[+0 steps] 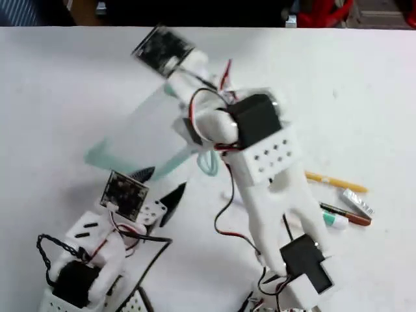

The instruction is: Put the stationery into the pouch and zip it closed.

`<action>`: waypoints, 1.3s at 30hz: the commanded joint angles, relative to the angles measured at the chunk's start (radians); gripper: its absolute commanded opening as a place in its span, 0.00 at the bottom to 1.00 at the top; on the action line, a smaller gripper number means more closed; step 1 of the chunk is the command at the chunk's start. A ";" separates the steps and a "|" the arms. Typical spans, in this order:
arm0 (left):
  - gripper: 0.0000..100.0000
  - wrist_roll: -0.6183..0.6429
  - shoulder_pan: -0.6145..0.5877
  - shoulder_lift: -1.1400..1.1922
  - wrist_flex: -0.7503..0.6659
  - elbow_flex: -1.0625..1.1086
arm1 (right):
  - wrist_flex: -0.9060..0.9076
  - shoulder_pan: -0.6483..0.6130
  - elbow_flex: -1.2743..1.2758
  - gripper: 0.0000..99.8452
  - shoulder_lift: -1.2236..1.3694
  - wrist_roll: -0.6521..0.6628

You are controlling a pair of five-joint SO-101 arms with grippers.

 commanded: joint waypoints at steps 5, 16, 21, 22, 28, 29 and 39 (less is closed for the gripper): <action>0.25 -0.006 -0.162 -0.008 -0.035 -0.003 | 0.005 0.005 -0.130 0.02 -0.139 -0.127; 0.24 0.074 -0.277 -0.008 -0.075 -0.003 | -0.001 -0.061 -0.325 0.02 -0.314 -0.091; 0.24 0.077 -0.280 -0.008 -0.075 -0.003 | -0.019 -0.259 -0.276 0.02 -0.372 -0.017; 0.24 0.080 -0.282 -0.008 -0.075 -0.003 | -0.035 -0.266 -0.265 0.02 -0.364 0.000; 0.24 0.080 -0.283 -0.008 -0.075 -0.005 | -0.166 -0.151 -0.173 0.02 -0.248 0.087; 0.24 0.080 -0.283 -0.008 -0.074 -0.006 | -0.194 -0.104 -0.157 0.02 -0.220 0.086; 0.24 0.074 -0.283 -0.008 -0.071 -0.009 | -0.147 0.085 -0.075 0.02 -0.054 0.084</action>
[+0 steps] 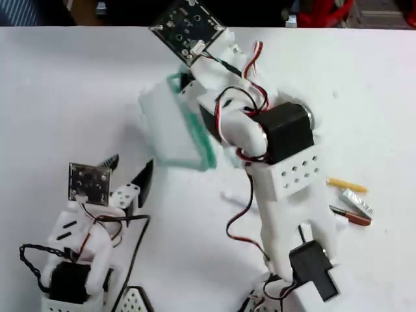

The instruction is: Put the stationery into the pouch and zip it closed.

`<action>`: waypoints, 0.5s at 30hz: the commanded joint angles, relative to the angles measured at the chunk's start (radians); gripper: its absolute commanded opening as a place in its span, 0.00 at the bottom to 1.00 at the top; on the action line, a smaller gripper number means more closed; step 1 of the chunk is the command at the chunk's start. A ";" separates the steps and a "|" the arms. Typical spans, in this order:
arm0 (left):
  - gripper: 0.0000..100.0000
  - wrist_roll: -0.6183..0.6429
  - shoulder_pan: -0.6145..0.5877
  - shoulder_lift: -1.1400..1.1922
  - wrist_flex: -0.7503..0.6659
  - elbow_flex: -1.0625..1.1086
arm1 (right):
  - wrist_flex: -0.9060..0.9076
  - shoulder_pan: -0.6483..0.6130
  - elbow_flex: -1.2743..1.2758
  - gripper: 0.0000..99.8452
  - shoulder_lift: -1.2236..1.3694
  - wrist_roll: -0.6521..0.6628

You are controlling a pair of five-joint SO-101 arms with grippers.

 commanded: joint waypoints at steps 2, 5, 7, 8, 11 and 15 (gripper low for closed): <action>0.24 0.006 -0.005 -0.008 -0.018 -0.012 | 0.041 0.044 -0.006 0.02 0.025 0.011; 0.25 0.006 -0.005 -0.008 -0.009 -0.021 | 0.076 0.058 -0.006 0.02 0.059 0.003; 0.25 0.005 -0.005 -0.008 0.012 -0.038 | 0.110 0.050 -0.017 0.02 0.062 -0.035; 0.25 0.005 -0.005 -0.008 0.018 -0.043 | 0.127 0.039 -0.023 0.02 0.051 -0.049; 0.25 0.005 -0.005 -0.008 0.018 -0.043 | 0.160 0.019 -0.043 0.02 0.015 -0.060; 0.25 0.002 0.013 -0.008 0.040 -0.051 | 0.165 0.065 0.012 0.02 -0.007 -0.063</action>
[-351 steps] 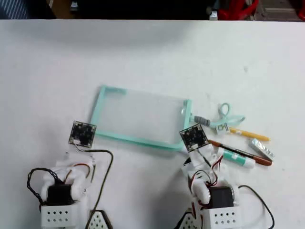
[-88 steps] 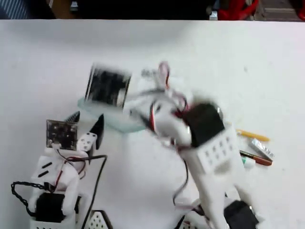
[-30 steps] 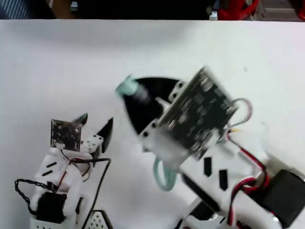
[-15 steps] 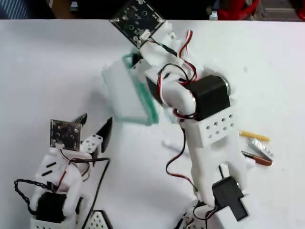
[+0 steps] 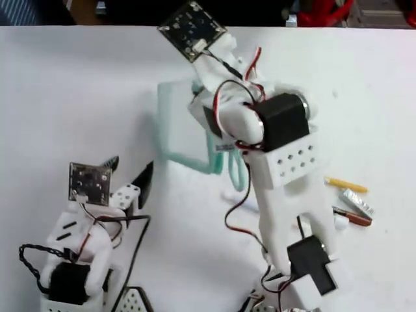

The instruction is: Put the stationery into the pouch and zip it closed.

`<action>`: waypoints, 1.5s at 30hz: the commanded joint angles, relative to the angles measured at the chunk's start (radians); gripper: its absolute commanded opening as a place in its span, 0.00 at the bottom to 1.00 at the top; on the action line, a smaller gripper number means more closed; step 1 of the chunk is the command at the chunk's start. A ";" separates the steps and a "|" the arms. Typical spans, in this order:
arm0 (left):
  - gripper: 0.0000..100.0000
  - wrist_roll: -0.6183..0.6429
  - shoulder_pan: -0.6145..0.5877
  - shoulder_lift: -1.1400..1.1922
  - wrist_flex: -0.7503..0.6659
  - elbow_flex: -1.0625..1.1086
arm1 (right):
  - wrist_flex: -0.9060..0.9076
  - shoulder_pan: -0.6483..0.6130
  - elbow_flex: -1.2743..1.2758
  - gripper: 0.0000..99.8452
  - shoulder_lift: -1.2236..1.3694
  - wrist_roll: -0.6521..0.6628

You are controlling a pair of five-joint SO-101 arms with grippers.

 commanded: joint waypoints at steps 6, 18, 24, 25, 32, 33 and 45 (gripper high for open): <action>0.25 -0.124 0.246 -0.010 0.084 -0.061 | 0.002 0.147 0.184 0.02 -0.042 -0.060; 0.24 -0.169 0.443 -0.004 -0.083 0.052 | 0.012 0.101 0.374 0.07 -0.054 -0.278; 0.22 -0.295 0.352 -0.004 -0.235 0.164 | 0.013 0.104 0.376 0.08 -0.074 -0.295; 0.22 -0.318 0.346 -0.004 -0.235 0.167 | 0.013 0.104 0.376 0.08 -0.074 -0.295; 0.22 -0.489 0.346 -0.010 -0.311 0.302 | 0.012 0.074 0.370 0.08 -0.064 -0.296; 0.22 -0.511 0.340 -0.005 -0.345 0.328 | 0.012 0.070 0.370 0.08 -0.064 -0.295; 0.24 -0.678 0.377 -0.018 -0.252 0.305 | 0.012 0.070 0.221 0.08 -0.012 -0.298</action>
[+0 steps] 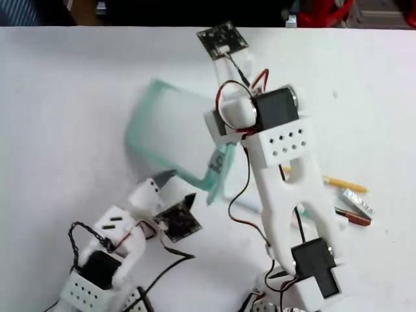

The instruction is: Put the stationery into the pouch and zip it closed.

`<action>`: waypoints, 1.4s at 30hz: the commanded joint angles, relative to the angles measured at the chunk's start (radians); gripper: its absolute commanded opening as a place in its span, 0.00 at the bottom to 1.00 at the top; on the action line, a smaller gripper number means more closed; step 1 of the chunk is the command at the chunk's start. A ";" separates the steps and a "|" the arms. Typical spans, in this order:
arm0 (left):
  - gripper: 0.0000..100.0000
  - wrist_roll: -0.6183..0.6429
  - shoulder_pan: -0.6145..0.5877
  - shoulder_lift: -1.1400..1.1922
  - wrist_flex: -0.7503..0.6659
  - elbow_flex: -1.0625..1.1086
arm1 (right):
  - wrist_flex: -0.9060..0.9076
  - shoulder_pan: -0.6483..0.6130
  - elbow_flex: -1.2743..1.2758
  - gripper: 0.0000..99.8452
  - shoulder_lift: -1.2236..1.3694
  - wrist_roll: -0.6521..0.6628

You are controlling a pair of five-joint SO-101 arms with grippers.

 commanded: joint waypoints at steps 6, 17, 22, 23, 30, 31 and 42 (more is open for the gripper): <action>0.24 -0.034 -0.002 -0.012 -0.086 -0.003 | 0.005 -0.090 -0.127 0.08 0.058 -0.064; 0.24 0.078 -0.088 -0.010 -0.150 -0.003 | 0.007 -0.193 -0.135 0.07 -0.093 -0.106; 0.24 0.130 -0.085 -0.012 -0.160 -0.003 | 0.007 -0.196 -0.133 0.07 -0.140 -0.129; 0.24 0.164 -0.088 -0.012 -0.167 -0.003 | 0.007 -0.205 -0.133 0.07 -0.148 -0.129; 0.04 0.206 -0.127 -0.012 -0.325 -0.003 | 0.007 -0.222 -0.095 0.07 -0.171 -0.127; 0.02 0.186 -0.125 -0.012 -0.327 -0.003 | 0.007 -0.214 -0.084 0.08 -0.171 -0.127; 0.02 0.327 -0.165 -0.016 -0.183 -0.169 | 0.002 -0.015 -0.068 0.07 -0.170 0.023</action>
